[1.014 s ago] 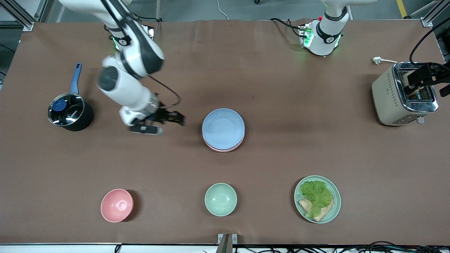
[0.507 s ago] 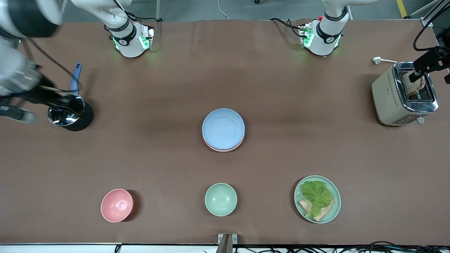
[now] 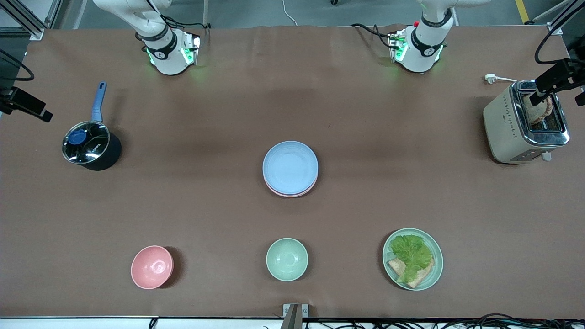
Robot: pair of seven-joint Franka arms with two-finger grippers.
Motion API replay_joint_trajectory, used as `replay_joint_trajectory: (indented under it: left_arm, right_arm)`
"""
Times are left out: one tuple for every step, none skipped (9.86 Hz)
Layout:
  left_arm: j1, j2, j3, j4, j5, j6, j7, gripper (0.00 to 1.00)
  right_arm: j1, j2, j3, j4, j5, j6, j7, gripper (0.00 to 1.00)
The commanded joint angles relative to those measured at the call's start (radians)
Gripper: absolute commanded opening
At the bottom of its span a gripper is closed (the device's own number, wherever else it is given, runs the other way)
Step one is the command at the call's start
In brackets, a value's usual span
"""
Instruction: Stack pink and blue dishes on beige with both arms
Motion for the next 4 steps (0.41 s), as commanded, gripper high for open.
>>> replay_joint_trajectory:
  left_arm:
    - [-0.004,-0.008,0.001,-0.041,0.005,-0.033,-0.065,1.0]
    - [-0.005,-0.008,0.001,-0.038,0.008,-0.036,-0.07,1.0]
    - [-0.004,-0.008,0.001,-0.038,0.008,-0.036,-0.063,1.0]
    - [-0.002,-0.006,0.001,-0.038,0.008,-0.034,-0.058,1.0]
  right_arm:
    - [-0.011,-0.003,0.012,-0.001,0.002,-0.008,-0.017,1.0]
    - [-0.012,-0.003,0.012,-0.001,0.0,-0.005,-0.02,1.0]
    - [-0.012,-0.003,0.01,0.001,-0.002,0.001,-0.043,1.0]
    - [-0.014,-0.003,0.008,0.001,-0.008,0.002,-0.078,1.0]
